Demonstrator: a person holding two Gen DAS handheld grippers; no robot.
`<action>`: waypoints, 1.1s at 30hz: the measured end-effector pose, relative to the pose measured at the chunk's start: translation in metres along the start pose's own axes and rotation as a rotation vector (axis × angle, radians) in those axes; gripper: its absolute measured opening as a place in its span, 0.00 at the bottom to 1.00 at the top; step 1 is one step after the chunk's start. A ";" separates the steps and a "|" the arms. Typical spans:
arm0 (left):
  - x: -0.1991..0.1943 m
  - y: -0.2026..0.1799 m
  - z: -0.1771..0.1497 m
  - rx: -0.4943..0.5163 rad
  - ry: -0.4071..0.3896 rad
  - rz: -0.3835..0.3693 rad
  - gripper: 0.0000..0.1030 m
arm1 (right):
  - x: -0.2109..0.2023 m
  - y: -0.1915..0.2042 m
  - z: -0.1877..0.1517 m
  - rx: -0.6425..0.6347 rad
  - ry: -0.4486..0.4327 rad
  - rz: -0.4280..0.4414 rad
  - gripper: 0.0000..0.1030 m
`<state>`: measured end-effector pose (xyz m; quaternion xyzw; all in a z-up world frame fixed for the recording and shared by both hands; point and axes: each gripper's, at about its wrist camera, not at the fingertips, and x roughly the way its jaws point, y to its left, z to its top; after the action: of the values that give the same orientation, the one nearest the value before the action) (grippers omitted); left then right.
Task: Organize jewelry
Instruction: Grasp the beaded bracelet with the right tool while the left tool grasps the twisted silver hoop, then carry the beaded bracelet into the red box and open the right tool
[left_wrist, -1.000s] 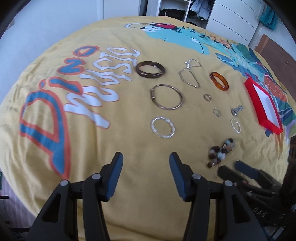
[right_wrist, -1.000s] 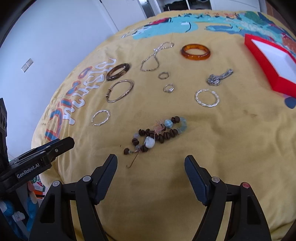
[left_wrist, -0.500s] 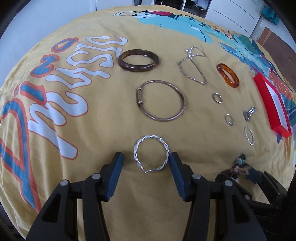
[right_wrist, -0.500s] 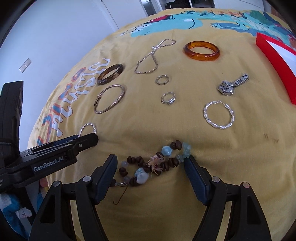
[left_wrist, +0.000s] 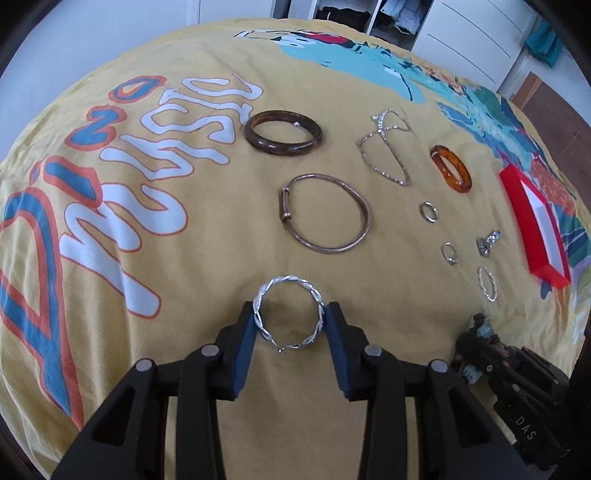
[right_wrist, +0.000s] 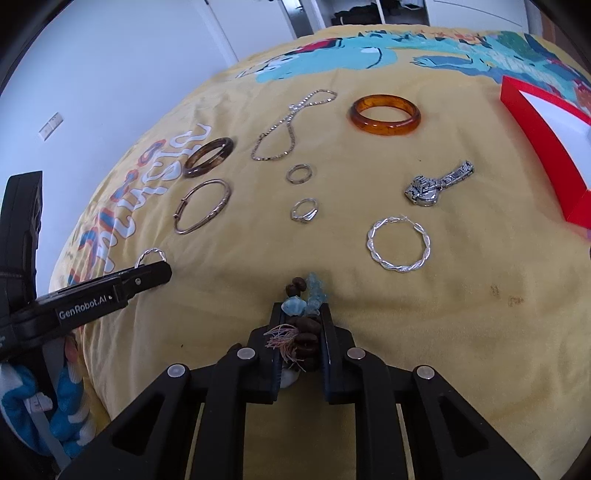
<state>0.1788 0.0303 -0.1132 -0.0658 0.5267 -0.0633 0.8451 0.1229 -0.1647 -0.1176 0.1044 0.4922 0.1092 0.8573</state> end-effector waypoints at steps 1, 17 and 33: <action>-0.003 0.001 -0.001 -0.004 -0.003 -0.005 0.34 | -0.002 0.001 -0.001 -0.004 -0.002 0.003 0.15; -0.060 -0.048 0.000 0.070 -0.074 -0.081 0.34 | -0.085 -0.020 -0.009 0.021 -0.126 0.028 0.11; -0.034 -0.294 0.057 0.337 -0.061 -0.330 0.34 | -0.163 -0.204 0.080 0.072 -0.273 -0.259 0.11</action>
<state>0.2042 -0.2499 -0.0059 -0.0111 0.4649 -0.2856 0.8380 0.1296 -0.4124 -0.0028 0.0848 0.3841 -0.0350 0.9187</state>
